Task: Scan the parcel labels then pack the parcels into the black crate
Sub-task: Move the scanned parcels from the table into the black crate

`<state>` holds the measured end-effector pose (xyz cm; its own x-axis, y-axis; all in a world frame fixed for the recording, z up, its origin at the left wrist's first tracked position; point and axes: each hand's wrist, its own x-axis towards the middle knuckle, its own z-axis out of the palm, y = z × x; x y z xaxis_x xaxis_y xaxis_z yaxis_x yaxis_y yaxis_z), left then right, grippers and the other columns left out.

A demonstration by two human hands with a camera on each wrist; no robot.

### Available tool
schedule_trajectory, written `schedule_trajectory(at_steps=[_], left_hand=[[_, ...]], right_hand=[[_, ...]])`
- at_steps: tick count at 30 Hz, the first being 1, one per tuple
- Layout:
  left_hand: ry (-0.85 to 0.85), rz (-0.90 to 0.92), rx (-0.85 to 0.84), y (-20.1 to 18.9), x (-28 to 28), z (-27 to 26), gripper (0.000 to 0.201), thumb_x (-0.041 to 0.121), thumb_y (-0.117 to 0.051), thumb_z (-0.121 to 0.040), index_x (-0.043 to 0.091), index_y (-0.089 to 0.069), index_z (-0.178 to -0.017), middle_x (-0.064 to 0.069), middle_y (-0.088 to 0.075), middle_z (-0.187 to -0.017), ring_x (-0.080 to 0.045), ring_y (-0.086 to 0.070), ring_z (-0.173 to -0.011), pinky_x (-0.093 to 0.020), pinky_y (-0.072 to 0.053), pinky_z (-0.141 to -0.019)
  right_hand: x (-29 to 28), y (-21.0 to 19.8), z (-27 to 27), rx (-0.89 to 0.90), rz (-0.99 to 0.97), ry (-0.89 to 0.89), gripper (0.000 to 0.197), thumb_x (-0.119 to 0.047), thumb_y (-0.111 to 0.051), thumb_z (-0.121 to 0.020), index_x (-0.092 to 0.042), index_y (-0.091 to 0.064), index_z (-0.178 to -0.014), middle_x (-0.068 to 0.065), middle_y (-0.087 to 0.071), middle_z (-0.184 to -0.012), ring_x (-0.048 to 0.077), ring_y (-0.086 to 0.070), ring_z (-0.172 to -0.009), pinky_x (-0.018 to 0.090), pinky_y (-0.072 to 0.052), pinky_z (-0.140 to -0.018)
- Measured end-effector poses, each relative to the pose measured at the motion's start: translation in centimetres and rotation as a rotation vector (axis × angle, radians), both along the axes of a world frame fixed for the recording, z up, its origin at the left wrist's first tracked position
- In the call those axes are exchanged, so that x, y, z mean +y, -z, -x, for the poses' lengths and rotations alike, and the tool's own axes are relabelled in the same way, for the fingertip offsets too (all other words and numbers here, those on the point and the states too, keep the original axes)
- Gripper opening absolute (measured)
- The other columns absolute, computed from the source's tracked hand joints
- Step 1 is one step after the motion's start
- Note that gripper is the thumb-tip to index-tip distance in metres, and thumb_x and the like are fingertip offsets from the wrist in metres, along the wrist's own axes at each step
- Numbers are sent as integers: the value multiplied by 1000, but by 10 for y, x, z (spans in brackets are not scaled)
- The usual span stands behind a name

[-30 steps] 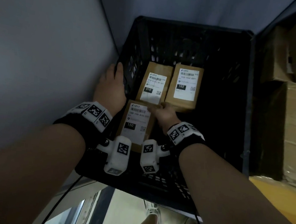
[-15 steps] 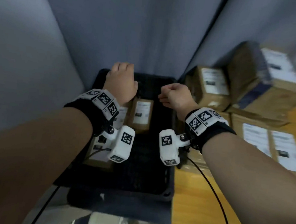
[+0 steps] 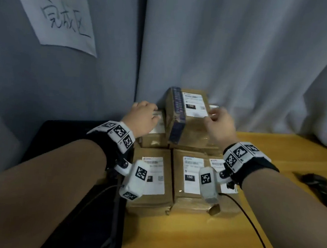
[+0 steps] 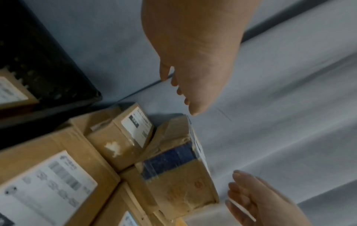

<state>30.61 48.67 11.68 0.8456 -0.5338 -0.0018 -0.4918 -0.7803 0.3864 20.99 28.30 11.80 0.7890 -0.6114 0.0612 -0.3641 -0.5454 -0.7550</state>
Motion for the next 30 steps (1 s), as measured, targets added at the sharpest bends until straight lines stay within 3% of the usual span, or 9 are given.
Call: schedule_trajectory(at_steps=[2,5,7,9,11,15,21,26,30], left_hand=[[-39,34,100,2,-24,5,45,34,-45,-99,7,-47,-135,-17,-45,-139,-34,-39,-130,-36,-30,-108],[-123,145,329,11,-51,5,52,43,-41,-100,4,-49,-132,-13,-53,-133,-29,-50,-123,-34,-39,-100],[-179,231,477,20,-62,1,60,55,-36,-97,9,-50,-134,-7,-56,-132,-26,-53,-122,-33,-41,-98],[-275,294,607,29,-66,-1,77,72,-34,-86,19,-42,-142,-5,-50,-142,-27,-51,-126,-39,-42,-102],[-363,332,728,34,-68,1,87,81,-33,-79,24,-35,-145,-6,-44,-147,-30,-53,-121,-41,-48,-95],[-456,412,879,34,-72,5,86,80,-38,-80,22,-37,-143,-12,-45,-144,-31,-58,-112,-43,-51,-94],[-535,590,1046,41,-66,4,86,73,-50,-80,19,-34,-145,-19,-45,-141,-37,-56,-115,-48,-52,-89],[-449,659,1068,38,-44,7,82,67,-53,-82,23,-30,-147,-17,-45,-142,-33,-55,-118,-49,-50,-94],[-427,757,1013,25,-14,11,83,72,-55,-76,32,-32,-145,-12,-43,-145,-29,-49,-125,-50,-42,-103]], right_hand=[[-25,2,2,-24,-74,79,35,-26,-60,-91,-8,-54,-120,8,-61,-103,20,-56,-89,28,-43,-79],[-52,6,-3,-85,-270,169,40,-28,-60,-91,-6,-50,-123,12,-59,-121,21,-54,-102,34,-44,-96],[-60,12,-9,-24,-465,183,44,-40,-60,-89,-10,-49,-120,10,-57,-124,25,-54,-110,40,-43,-103],[-66,27,-15,115,-627,164,70,-61,-60,-77,-13,-48,-126,6,-56,-127,29,-54,-117,47,-41,-105],[-72,49,-21,188,-742,138,96,-75,-59,-59,-17,-49,-135,5,-58,-130,29,-56,-117,49,-42,-103],[-64,62,-22,195,-966,59,83,-76,-66,-58,-20,-59,-119,11,-68,-114,31,-64,-103,51,-49,-95],[-54,57,-18,147,-1069,6,81,-73,-72,-60,-25,-53,-122,7,-62,-120,27,-58,-113,49,-46,-101],[-45,40,-5,63,-1098,-70,43,-55,-65,-81,-22,-57,-107,9,-64,-111,25,-61,-103,42,-54,-84],[-14,34,2,-6,-1093,-133,45,-54,-63,-82,-26,-57,-117,7,-63,-122,26,-60,-112,47,-49,-96]])
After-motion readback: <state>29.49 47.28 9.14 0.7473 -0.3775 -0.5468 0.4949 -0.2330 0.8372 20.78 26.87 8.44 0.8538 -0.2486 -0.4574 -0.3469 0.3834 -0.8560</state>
